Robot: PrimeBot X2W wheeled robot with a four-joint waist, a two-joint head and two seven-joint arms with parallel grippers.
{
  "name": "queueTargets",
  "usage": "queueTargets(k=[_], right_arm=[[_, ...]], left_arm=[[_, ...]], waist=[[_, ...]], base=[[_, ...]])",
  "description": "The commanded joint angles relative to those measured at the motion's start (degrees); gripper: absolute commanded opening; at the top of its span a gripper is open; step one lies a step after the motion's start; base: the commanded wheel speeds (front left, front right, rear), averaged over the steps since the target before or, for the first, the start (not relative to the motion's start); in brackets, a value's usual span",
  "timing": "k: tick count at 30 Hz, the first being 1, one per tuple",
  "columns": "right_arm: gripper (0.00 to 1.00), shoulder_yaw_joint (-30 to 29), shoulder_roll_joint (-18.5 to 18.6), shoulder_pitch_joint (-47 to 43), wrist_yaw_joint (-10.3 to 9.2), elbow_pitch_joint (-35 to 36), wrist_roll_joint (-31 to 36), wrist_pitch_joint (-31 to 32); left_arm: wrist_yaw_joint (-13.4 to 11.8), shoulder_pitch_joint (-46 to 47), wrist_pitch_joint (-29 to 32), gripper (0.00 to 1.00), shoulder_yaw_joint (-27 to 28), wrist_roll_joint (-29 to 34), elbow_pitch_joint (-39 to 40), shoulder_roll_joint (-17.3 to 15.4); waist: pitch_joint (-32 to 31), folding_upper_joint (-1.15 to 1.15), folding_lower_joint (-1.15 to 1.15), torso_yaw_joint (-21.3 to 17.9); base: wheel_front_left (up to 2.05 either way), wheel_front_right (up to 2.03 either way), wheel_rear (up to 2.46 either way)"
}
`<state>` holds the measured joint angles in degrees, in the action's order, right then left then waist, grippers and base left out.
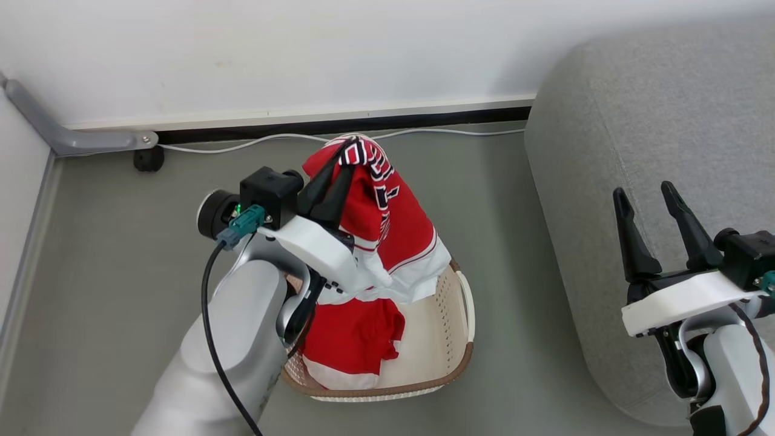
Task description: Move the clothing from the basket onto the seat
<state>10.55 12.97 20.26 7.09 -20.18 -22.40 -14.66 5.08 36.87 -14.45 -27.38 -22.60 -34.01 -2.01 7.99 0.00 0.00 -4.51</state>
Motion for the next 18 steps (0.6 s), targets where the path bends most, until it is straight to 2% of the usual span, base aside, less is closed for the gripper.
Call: queueTargets(k=[1, 12, 18], right_arm=[[1.0, 0.71, 0.16, -0.33, 0.4, 0.88, 0.76, -0.34], [1.0, 1.42, -0.42, 0.1, 0.4, 0.39, 0.77, -0.34], [1.0, 5.03, -0.53, 2.5, 0.4, 3.89, -0.07, -0.34]], left_arm=[[0.62, 3.61, -0.54, 0.0, 1.77, 0.8, 2.3, -0.88], [0.51, 9.96, -0.54, 0.0, 0.96, 1.66, 3.67, -0.87], [0.03, 11.1, -0.54, 0.0, 0.3, 0.96, 3.71, -0.87]], waist=[[-0.24, 0.0, 0.0, 0.43], [-0.47, 0.0, 0.0, 1.08], [0.07, 0.0, 0.0, 0.56]], base=[[0.0, 0.0, 0.0], [0.0, 0.0, 0.0], [0.0, 0.0, 0.0]])
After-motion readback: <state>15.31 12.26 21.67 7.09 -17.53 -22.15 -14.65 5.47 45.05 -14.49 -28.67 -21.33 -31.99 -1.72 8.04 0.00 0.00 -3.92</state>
